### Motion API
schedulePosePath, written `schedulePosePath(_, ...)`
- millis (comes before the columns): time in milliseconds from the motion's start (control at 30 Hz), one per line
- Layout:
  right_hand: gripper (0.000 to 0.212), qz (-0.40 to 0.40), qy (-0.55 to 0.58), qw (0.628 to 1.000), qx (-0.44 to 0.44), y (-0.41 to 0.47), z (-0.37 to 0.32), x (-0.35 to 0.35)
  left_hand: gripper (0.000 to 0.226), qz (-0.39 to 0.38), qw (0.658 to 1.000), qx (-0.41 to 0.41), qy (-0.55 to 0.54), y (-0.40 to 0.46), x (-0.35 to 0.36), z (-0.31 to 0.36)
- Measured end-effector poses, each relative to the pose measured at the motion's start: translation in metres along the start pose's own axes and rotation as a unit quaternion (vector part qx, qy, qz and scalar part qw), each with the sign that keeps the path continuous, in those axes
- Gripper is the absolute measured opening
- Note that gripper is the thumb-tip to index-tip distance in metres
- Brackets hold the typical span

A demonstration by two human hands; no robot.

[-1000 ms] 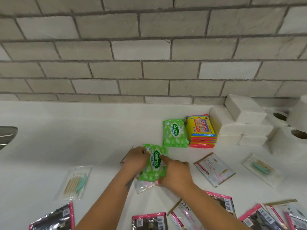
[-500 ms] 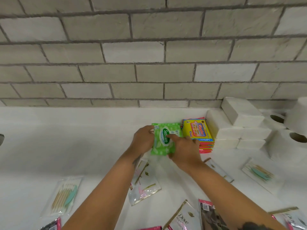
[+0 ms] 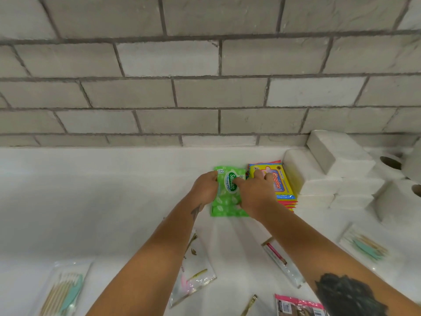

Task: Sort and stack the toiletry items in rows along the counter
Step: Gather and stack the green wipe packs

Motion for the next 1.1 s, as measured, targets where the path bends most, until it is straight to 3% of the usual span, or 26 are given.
schedulePosePath(200,0.049,0.008,-0.030,0.999,-0.010,-0.001,0.000,-0.003,0.055,-0.006,1.000,0.006,0.023,-0.007,0.003,-0.001)
schedulePosePath(367,0.051,0.014,-0.050,0.999,-0.013,-0.003,-0.001,-0.005,0.079,-0.022,0.987,0.055,0.147,-0.015,0.013,-0.008)
schedulePosePath(500,0.049,0.010,-0.059,0.998,-0.013,-0.004,-0.005,-0.005,0.095,0.018,0.961,0.115,0.251,-0.011,0.023,-0.013)
schedulePosePath(700,0.048,0.005,-0.056,0.998,-0.012,-0.006,-0.006,-0.003,0.089,0.070,0.949,0.112,0.288,-0.008,0.026,-0.012)
schedulePosePath(1100,0.057,-0.009,-0.075,0.997,-0.018,-0.007,-0.017,-0.005,0.089,0.085,0.958,0.113,0.251,-0.012,0.023,-0.012)
Point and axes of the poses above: each hand's wrist, its own y-axis towards the middle knuckle, its own x-axis out of the palm, z = x × y, the point moved 8 cm from there along y, towards the middle knuckle, and after that the axes turned 13 degrees about -x, right-handed, at the moved point
